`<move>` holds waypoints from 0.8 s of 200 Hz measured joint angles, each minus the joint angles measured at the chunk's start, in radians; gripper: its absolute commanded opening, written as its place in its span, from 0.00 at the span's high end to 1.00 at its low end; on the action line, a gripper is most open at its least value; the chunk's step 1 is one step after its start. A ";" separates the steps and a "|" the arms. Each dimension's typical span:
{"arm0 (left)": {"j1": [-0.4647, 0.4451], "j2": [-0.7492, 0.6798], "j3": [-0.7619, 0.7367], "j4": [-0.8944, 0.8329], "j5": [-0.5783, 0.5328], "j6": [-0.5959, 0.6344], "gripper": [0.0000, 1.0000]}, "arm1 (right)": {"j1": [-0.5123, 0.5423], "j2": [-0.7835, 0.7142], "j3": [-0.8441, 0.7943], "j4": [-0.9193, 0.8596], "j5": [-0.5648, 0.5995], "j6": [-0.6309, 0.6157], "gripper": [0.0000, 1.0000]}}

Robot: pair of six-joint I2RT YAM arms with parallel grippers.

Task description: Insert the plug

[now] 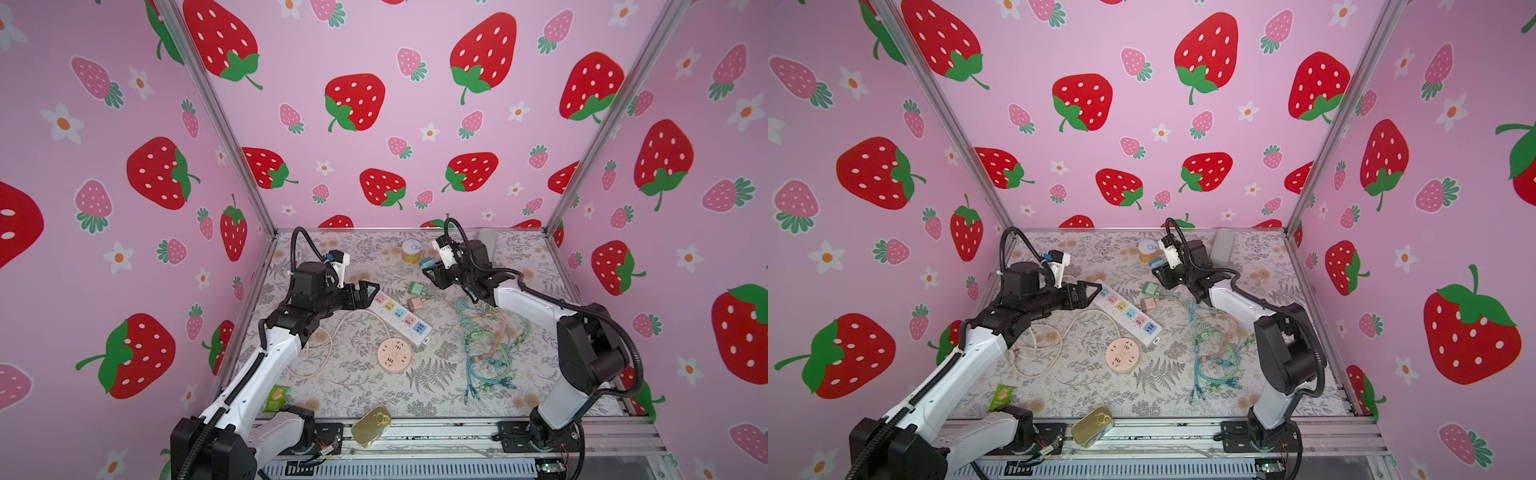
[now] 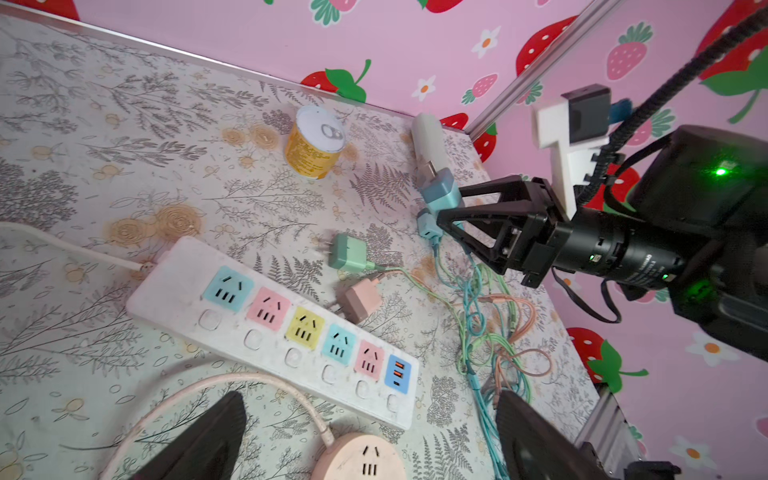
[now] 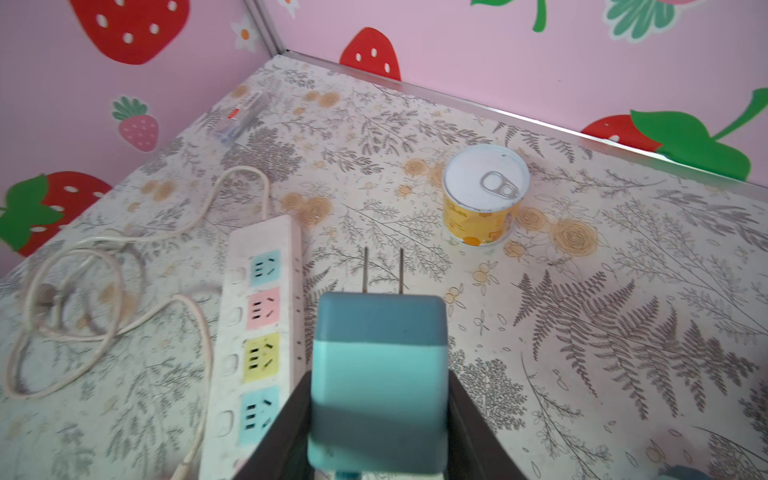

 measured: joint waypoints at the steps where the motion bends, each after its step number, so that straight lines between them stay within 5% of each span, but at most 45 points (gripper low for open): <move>1: 0.000 0.000 0.001 0.000 0.003 0.000 0.04 | 0.001 -0.002 -0.001 0.001 -0.003 0.000 0.67; 54: -0.003 0.077 0.034 0.056 0.167 -0.051 0.05 | 0.053 -0.115 -0.072 0.039 -0.096 -0.084 0.67; 160: -0.041 0.172 0.095 0.111 0.327 -0.102 0.10 | 0.154 -0.148 -0.109 0.062 -0.137 -0.199 0.62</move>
